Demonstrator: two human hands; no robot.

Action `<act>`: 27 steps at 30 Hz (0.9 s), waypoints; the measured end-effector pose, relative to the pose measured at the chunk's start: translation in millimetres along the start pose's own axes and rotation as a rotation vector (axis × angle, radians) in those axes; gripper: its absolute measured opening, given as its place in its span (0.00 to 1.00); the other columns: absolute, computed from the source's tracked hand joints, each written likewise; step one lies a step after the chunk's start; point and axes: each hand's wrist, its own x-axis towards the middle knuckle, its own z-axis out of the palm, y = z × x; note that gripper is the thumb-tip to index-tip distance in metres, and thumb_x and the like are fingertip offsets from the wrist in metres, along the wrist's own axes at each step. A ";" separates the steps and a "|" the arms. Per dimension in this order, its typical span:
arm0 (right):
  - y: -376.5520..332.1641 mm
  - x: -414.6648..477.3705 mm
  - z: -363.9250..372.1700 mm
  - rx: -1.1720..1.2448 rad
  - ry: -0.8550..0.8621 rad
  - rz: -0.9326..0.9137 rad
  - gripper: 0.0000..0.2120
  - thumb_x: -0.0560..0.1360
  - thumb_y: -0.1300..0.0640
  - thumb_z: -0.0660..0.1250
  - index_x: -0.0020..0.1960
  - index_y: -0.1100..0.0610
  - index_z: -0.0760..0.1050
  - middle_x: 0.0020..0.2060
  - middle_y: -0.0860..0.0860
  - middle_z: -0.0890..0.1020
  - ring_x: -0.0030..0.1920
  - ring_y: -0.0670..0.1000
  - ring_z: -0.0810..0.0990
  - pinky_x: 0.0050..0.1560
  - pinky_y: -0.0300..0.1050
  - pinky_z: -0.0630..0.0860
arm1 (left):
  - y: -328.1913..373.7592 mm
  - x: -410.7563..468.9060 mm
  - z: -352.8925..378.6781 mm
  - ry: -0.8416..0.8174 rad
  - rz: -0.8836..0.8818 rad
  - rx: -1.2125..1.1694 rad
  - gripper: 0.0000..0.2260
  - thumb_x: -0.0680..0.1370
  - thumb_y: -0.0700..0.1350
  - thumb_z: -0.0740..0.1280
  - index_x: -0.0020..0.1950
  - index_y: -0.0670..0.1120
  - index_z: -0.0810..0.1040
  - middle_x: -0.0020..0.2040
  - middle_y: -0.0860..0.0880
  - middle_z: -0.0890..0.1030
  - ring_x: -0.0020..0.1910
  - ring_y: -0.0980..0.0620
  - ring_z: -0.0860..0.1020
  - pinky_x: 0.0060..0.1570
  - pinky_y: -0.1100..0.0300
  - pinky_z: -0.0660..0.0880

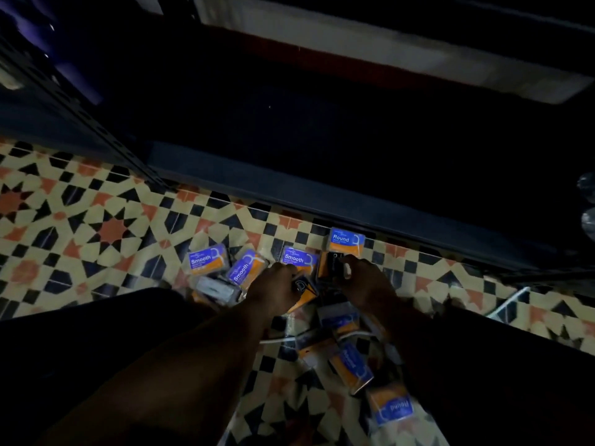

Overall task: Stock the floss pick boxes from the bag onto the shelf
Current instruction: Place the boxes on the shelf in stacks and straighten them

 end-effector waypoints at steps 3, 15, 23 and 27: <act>-0.4 11.5 6.6 0.055 0.004 0.056 0.28 0.75 0.41 0.67 0.71 0.49 0.67 0.60 0.57 0.77 0.59 0.60 0.78 0.52 0.48 0.75 | -2.0 8.3 6.8 -0.004 -0.046 0.057 0.21 0.74 0.49 0.70 0.67 0.47 0.74 0.63 0.45 0.77 0.61 0.42 0.76 0.59 0.50 0.75; -1.2 43.6 28.5 0.306 -0.002 0.250 0.38 0.73 0.42 0.70 0.76 0.48 0.56 0.58 0.60 0.80 0.52 0.62 0.81 0.45 0.47 0.75 | -7.7 17.1 20.8 0.057 0.013 0.407 0.24 0.76 0.59 0.67 0.68 0.50 0.69 0.65 0.46 0.78 0.68 0.42 0.66 0.61 0.47 0.63; -7.6 41.4 23.6 0.311 -0.036 0.244 0.24 0.73 0.48 0.73 0.65 0.57 0.73 0.57 0.59 0.81 0.57 0.60 0.79 0.47 0.43 0.71 | -9.8 21.5 17.5 0.061 0.010 0.346 0.17 0.74 0.62 0.67 0.55 0.51 0.74 0.56 0.48 0.80 0.62 0.44 0.67 0.57 0.48 0.61; -5.2 29.7 18.2 0.359 -0.021 0.222 0.17 0.71 0.46 0.74 0.50 0.59 0.82 0.48 0.59 0.84 0.50 0.58 0.82 0.46 0.47 0.74 | -10.6 17.8 5.1 0.016 0.037 0.212 0.16 0.75 0.57 0.68 0.56 0.49 0.76 0.56 0.48 0.78 0.61 0.44 0.70 0.58 0.50 0.69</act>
